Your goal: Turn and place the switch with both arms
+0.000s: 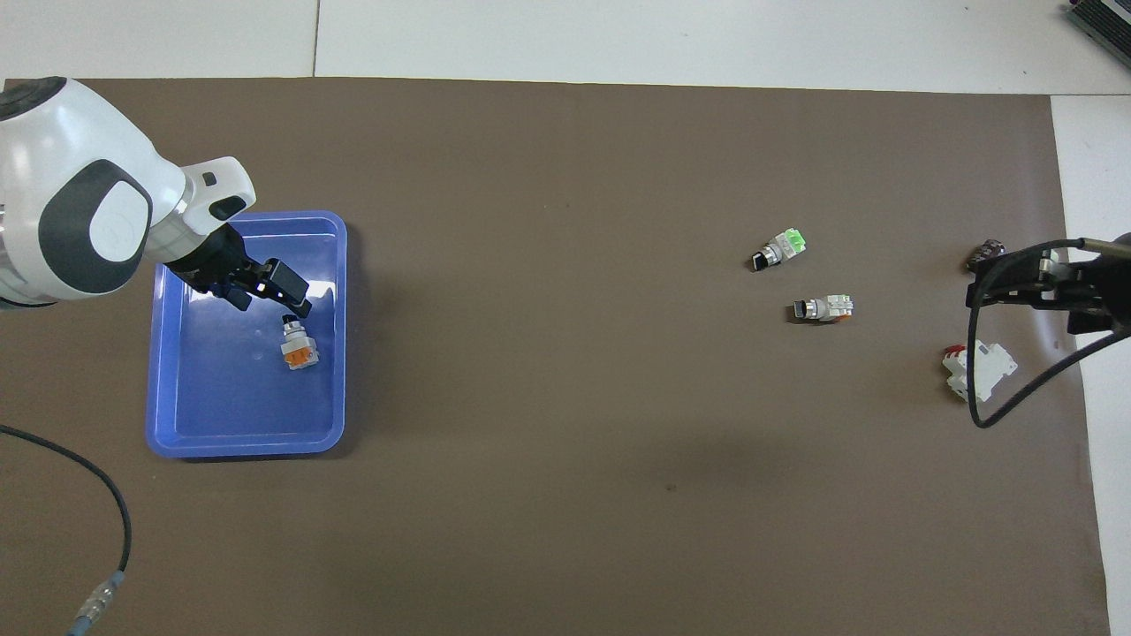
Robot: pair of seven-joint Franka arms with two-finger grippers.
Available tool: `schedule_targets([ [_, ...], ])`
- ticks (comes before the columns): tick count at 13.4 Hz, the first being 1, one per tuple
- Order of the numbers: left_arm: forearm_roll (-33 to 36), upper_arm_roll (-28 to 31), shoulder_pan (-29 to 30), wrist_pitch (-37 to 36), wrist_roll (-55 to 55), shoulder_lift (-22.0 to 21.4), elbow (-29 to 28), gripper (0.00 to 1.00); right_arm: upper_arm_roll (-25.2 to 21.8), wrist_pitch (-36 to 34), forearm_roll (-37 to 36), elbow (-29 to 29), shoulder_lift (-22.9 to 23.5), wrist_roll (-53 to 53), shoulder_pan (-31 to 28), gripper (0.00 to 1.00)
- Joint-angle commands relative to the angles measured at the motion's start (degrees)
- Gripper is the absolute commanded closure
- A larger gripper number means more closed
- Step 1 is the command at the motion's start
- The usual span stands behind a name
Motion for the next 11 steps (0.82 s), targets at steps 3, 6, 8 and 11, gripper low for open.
schedule_targets([
  [3, 3.1, 1.2, -2.5, 1.8, 0.1, -7.8, -1.2, 0.01, -0.1, -0.1, -0.8, -0.1, -0.8, -10.0, -0.1, 0.00],
  [6, 6.0, 2.9, -4.3, 2.0, -0.4, -12.2, -1.1, 0.01, -0.3, 0.4, -1.6, 0.0, -0.8, -11.5, -0.1, 0.00],
  [8, 6.3, 9.6, -9.0, 0.8, -0.2, -15.9, 0.2, 0.00, 0.0, -0.4, -0.9, -0.1, -0.8, -11.7, -0.1, 0.00],
  [11, 6.4, 13.8, -11.8, -4.7, 0.0, -20.2, 0.4, 0.00, 0.4, -0.5, -0.6, -0.1, -0.9, -11.7, 0.0, 0.00],
])
